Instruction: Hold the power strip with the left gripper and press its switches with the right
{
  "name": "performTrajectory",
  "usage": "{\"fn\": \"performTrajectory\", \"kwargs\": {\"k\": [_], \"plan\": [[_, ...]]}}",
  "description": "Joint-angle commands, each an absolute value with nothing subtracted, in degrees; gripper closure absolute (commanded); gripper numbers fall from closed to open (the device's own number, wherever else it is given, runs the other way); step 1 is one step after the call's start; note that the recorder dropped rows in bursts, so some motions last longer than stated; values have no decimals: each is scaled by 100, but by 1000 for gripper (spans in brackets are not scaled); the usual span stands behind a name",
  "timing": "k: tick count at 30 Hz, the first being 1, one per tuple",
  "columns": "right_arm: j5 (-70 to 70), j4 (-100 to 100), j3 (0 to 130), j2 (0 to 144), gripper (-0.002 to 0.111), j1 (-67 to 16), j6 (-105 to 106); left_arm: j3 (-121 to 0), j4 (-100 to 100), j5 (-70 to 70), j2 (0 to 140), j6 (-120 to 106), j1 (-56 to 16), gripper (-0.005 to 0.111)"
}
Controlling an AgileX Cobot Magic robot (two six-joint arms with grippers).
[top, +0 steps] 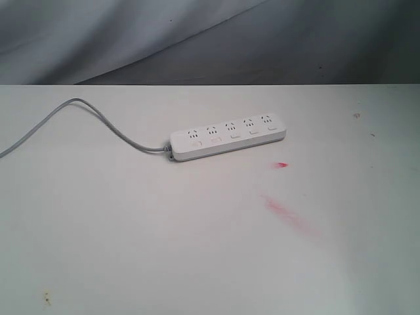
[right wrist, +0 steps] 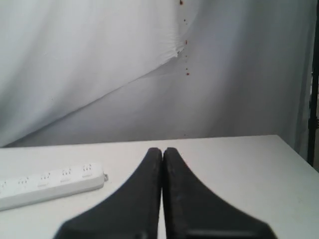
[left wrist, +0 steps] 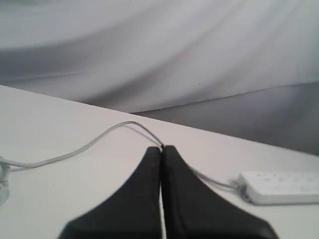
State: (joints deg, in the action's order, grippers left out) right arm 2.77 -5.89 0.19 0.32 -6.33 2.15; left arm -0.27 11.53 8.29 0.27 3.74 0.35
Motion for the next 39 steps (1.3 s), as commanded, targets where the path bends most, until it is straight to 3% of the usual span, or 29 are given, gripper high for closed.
{"fn": "performTrajectory", "kwargs": {"k": [1, 8, 14, 22, 39], "plan": [[-506, -1399, 0, 0, 108, -646, -414, 0, 1999, 522, 0, 730, 0, 107], [-375, -1804, 592, 0, 108, -853, -482, -847, 2241, 827, 376, 730, 0, 107], [-245, -1804, 1636, 930, 108, -916, -482, -2390, 2221, 1034, 2028, 717, 0, 107], [-174, -1765, 3821, 3067, 108, -916, -416, -5151, 2607, 1469, 4017, 680, 6, 107], [2802, -1504, 8752, 7789, 108, -916, 640, -9271, 2393, 4305, 8286, -1402, -464, 107]]}}
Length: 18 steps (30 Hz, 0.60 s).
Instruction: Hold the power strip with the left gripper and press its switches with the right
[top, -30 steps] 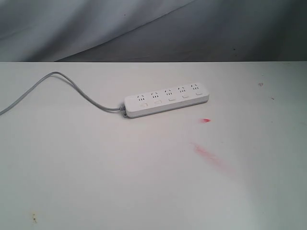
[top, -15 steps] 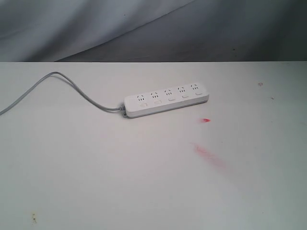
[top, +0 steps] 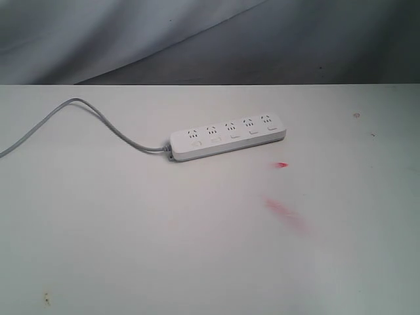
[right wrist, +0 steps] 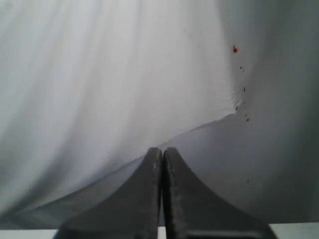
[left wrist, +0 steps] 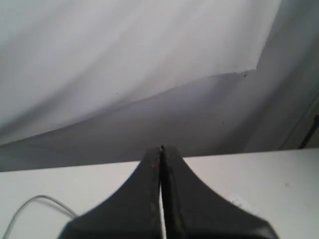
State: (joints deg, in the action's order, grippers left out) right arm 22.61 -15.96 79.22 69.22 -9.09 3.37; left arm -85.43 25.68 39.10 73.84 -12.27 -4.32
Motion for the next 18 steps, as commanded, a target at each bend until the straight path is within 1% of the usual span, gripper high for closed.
{"fn": "performTrajectory", "kwargs": {"k": [1, 7, 10, 14, 18], "plan": [[2910, -1504, 8940, 8067, 108, -916, 670, -9513, 2350, 4407, 8513, -1414, -464, 107], [3860, -1673, 10238, 9614, 108, -916, 1097, -10861, 2350, 5522, 10147, -1573, -464, 107], [4231, -1884, 10625, 10244, 108, -916, 1272, -11290, 2350, 6054, 10806, -2176, -473, 107], [4468, -2123, 10853, 10918, 108, -926, 1589, -11363, 2313, 5945, 11460, -2317, -535, 107], [4507, -2208, 10877, 11447, 108, -926, 1726, -11363, 1999, 5828, 12053, -2824, -801, 107]]}}
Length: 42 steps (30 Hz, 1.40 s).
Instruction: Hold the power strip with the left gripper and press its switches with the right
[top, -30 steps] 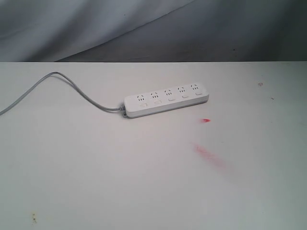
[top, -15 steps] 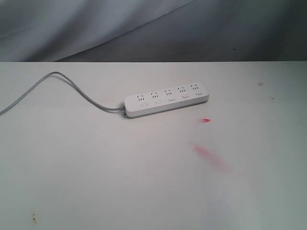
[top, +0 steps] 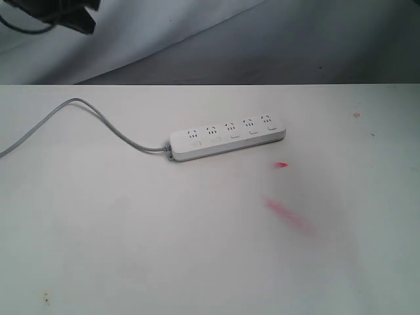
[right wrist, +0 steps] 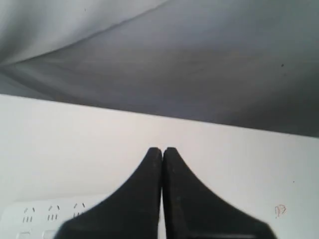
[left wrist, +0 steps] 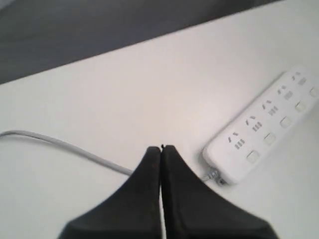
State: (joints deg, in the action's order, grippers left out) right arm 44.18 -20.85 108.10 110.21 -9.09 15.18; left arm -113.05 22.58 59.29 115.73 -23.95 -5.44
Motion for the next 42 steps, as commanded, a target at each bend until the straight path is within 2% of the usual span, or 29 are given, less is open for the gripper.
{"fn": "performTrajectory", "kwargs": {"k": [1, 9, 15, 29, 37, 42], "plan": [[4520, -2208, 10877, 11574, 108, -926, 1728, -11363, 1943, 5803, 12202, -2910, -882, 107], [4729, -2453, 10877, 12239, 108, -1107, 1947, -11363, 1423, 5857, 13092, -3168, -1653, 107], [4833, -2553, 10877, 12519, 108, -1432, 2141, -11363, 1409, 5494, 13427, -3168, -1932, 107], [4764, -2621, 10877, 12925, 108, -1546, 2141, -11363, 1625, 4359, 14179, -3164, -1957, 107], [4739, -2628, 10877, 13094, 108, -1546, 2204, -11372, 3506, 3922, 14227, -4084, -1957, 107], [4751, -2628, 10877, 13144, 108, -1546, 2204, -11685, 2712, 3922, 14087, -3536, -1995, 107]]}}
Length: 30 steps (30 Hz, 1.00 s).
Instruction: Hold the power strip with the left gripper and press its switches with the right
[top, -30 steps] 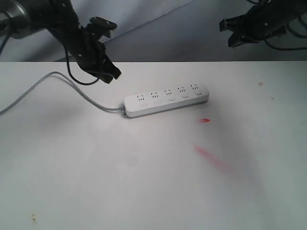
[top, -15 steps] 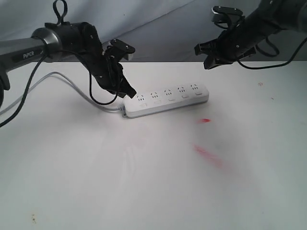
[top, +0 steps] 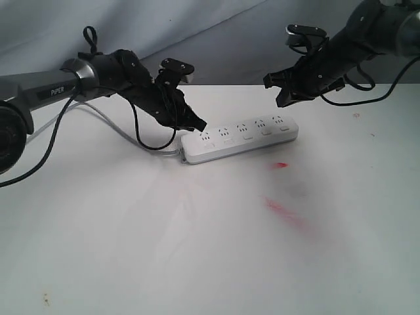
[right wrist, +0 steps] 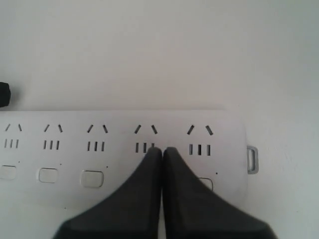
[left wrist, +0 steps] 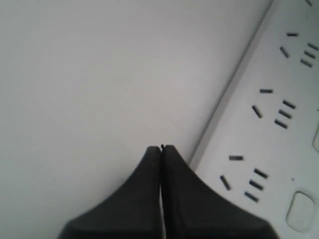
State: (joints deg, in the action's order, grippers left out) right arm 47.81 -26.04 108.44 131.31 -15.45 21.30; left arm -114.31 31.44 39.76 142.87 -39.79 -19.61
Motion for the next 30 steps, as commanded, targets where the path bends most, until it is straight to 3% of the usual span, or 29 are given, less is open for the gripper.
{"fn": "performTrajectory", "kwargs": {"k": [1, 11, 20, 30], "plan": [[4751, -2628, 10877, 13144, 108, -1546, 2204, -11761, 2644, 4039, 14040, -3355, -1995, 107], [4880, -2618, 10877, 13151, 108, -1546, 2204, -12053, 2949, 5956, 13858, -3654, -1995, 107], [4890, -2620, 10877, 13151, 108, -1546, 2204, -12053, 3458, 6152, 13937, -3976, -2029, 107], [4995, -2658, 10877, 13151, 108, -1546, 2204, -12053, 2126, 5815, 14140, -3465, -2560, 107]]}}
